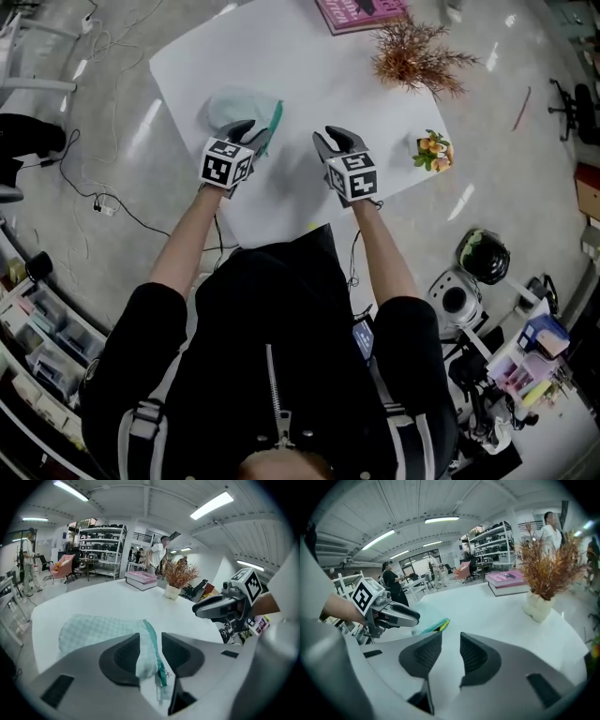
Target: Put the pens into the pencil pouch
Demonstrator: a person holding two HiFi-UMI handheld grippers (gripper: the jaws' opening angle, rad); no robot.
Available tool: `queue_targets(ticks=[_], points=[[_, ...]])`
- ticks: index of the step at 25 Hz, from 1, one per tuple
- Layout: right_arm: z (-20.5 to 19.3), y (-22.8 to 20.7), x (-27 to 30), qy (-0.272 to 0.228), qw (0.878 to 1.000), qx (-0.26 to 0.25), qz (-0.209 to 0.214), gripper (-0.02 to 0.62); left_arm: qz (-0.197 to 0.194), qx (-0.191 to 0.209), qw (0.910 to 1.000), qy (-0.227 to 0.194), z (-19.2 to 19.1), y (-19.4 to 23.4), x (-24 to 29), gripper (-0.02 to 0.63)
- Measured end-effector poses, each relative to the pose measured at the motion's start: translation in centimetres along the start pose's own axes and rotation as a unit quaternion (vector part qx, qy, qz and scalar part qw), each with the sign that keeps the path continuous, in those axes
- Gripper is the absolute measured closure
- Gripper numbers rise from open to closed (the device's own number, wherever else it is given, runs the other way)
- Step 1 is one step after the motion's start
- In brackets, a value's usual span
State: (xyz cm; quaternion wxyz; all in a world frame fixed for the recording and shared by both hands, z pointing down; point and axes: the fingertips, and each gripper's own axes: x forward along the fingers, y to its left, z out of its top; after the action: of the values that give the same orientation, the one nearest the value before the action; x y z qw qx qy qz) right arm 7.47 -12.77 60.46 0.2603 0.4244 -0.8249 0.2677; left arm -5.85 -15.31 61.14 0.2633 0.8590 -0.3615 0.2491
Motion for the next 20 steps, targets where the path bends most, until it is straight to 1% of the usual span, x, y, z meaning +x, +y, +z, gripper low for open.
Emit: queue_targets(ticks=[3, 5, 8, 10, 12, 13, 20], points=[[0.3, -0.2, -0.6, -0.012, 0.999, 0.029, -0.013, 0.468, 0.009, 0.004, 0.9998, -0.016, 0.5, 0.4, -1.6, 0.46], [0.5, -0.3, -1.2, -0.021, 0.999, 0.04, -0.021, 0.48, 0.013, 0.007, 0.9996, -0.026, 1.0, 0.5, -2.7, 0.46], [1.3, -0.1, -2.5, -0.039, 0.998, 0.041, -0.031, 0.538, 0.023, 0.014, 0.9986, -0.045, 1.9, 0.5, -4.4, 0.463], [2.1, 0.2, -3.2, -0.054, 0.997, 0.035, -0.038, 0.585, 0.04, 0.024, 0.9971, -0.059, 2.5, 0.8, -5.8, 0.474], [2.8, 0.6, -4.0, -0.069, 0.996, 0.027, -0.043, 0.586, 0.054, 0.032, 0.995, -0.077, 3.2, 0.8, -7.0, 0.539], [3.1, 0.7, -4.4, -0.076, 0.996, 0.023, -0.045, 0.586, 0.056, 0.035, 0.9941, -0.086, 3.5, 0.7, -7.6, 0.551], [5.7, 2.1, -7.5, -0.119, 0.991, -0.002, -0.056, 0.586, 0.057, 0.054, 0.9882, -0.131, 6.1, -1.3, -11.3, 0.569]])
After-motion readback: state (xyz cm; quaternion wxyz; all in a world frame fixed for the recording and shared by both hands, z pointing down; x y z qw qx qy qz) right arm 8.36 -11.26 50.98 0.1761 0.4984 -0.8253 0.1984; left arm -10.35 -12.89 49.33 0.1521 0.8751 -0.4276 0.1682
